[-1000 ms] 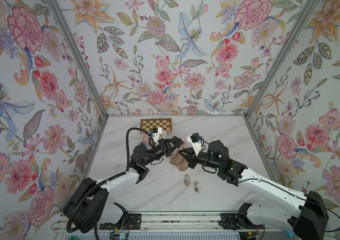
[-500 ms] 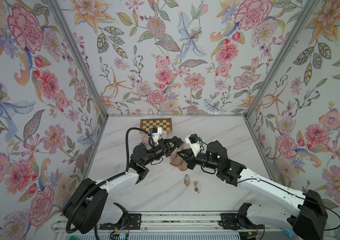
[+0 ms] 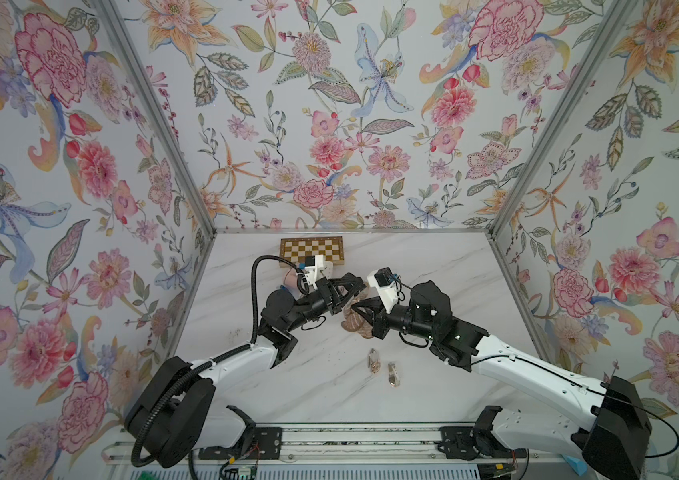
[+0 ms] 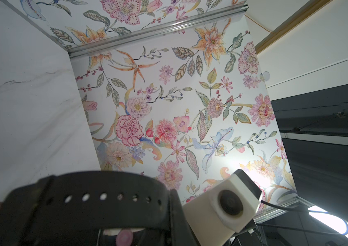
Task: Wipe the watch dial
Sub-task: Wipe the dirt from the watch dial.
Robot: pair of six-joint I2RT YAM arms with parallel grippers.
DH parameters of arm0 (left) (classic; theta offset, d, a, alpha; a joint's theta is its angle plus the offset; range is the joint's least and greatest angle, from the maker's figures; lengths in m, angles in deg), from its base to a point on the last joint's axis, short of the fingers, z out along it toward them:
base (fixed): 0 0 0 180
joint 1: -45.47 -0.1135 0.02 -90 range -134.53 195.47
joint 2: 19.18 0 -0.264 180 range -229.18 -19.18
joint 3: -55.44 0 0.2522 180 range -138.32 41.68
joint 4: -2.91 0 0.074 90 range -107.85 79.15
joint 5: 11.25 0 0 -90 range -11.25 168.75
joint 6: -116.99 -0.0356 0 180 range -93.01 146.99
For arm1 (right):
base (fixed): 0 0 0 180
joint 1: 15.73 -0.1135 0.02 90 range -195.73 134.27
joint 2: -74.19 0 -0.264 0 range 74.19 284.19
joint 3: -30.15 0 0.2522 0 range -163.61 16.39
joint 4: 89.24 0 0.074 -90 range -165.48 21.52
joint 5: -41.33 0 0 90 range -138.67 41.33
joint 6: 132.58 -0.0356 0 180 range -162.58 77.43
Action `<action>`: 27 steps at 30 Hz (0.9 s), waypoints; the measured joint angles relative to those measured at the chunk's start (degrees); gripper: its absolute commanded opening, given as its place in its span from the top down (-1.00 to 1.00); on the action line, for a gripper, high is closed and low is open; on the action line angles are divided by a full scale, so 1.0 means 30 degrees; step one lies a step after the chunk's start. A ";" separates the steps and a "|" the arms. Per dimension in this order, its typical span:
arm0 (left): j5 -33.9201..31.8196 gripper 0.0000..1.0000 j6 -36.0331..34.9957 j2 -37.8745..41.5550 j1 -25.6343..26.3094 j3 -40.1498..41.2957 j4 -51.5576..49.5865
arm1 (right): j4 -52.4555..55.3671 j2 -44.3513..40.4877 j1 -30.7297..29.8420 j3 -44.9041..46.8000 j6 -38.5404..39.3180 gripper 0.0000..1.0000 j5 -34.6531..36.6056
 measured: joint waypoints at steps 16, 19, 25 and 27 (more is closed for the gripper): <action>-0.0007 1.00 -0.0007 0.0051 0.0007 0.0000 -0.0138 | -0.0015 -0.0219 0.1217 -0.0087 -0.0415 1.00 -0.0328; -0.0117 1.00 -0.0015 0.0095 0.0000 0.0000 -0.0058 | 0.0022 -0.0233 0.0612 -0.0393 -0.0408 1.00 -0.0321; -0.0131 1.00 -0.0015 0.0124 0.0007 0.0000 -0.0066 | 0.0095 -0.0372 0.0801 -0.0350 -0.0350 1.00 -0.0328; -0.0131 1.00 -0.0015 0.0124 0.0007 0.0007 -0.0080 | 0.0022 -0.0561 0.1151 -0.0168 -0.0350 1.00 -0.0321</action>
